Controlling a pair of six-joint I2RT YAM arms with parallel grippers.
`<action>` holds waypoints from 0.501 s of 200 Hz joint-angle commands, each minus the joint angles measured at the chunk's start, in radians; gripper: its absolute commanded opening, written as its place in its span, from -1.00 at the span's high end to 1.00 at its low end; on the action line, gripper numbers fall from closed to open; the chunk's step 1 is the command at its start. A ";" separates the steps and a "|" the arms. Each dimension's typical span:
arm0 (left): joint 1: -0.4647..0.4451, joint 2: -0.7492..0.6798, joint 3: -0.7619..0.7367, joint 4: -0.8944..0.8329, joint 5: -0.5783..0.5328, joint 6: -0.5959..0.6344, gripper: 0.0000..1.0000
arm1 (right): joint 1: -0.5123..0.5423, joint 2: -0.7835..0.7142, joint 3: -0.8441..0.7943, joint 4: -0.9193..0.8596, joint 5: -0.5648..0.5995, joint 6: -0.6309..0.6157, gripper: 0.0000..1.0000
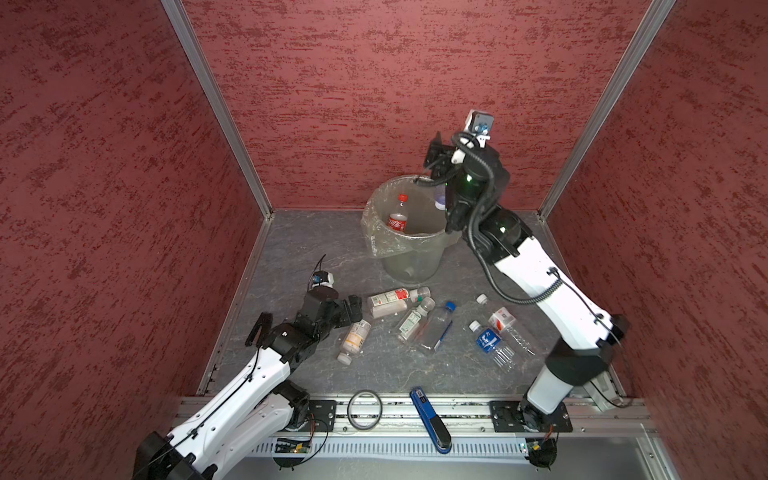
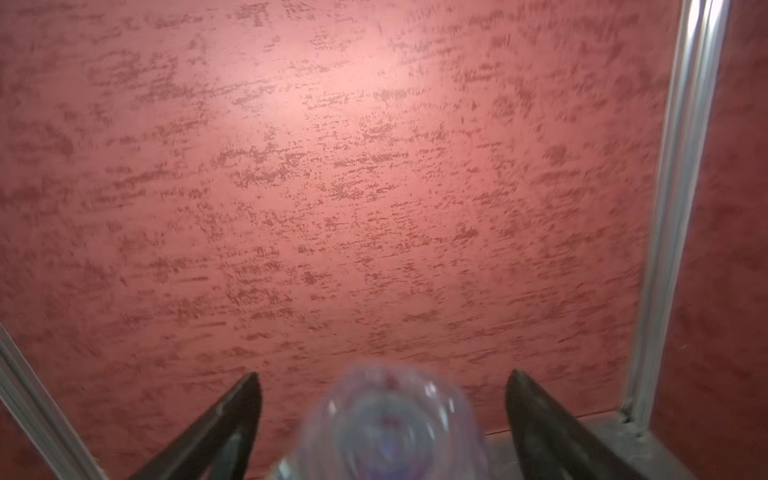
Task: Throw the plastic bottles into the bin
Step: 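Carry the crumpled bottle over the bin and open the right gripper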
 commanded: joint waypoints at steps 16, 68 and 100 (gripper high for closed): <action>0.013 -0.047 -0.011 -0.016 0.001 -0.009 -0.99 | -0.016 0.041 0.071 -0.199 -0.129 0.020 -0.98; 0.012 -0.060 -0.020 -0.063 0.025 0.002 -0.99 | -0.003 -0.191 -0.142 -0.126 -0.154 0.038 -0.98; 0.009 -0.066 -0.011 -0.114 0.033 0.014 -0.99 | 0.003 -0.304 -0.249 -0.227 -0.164 0.120 -0.98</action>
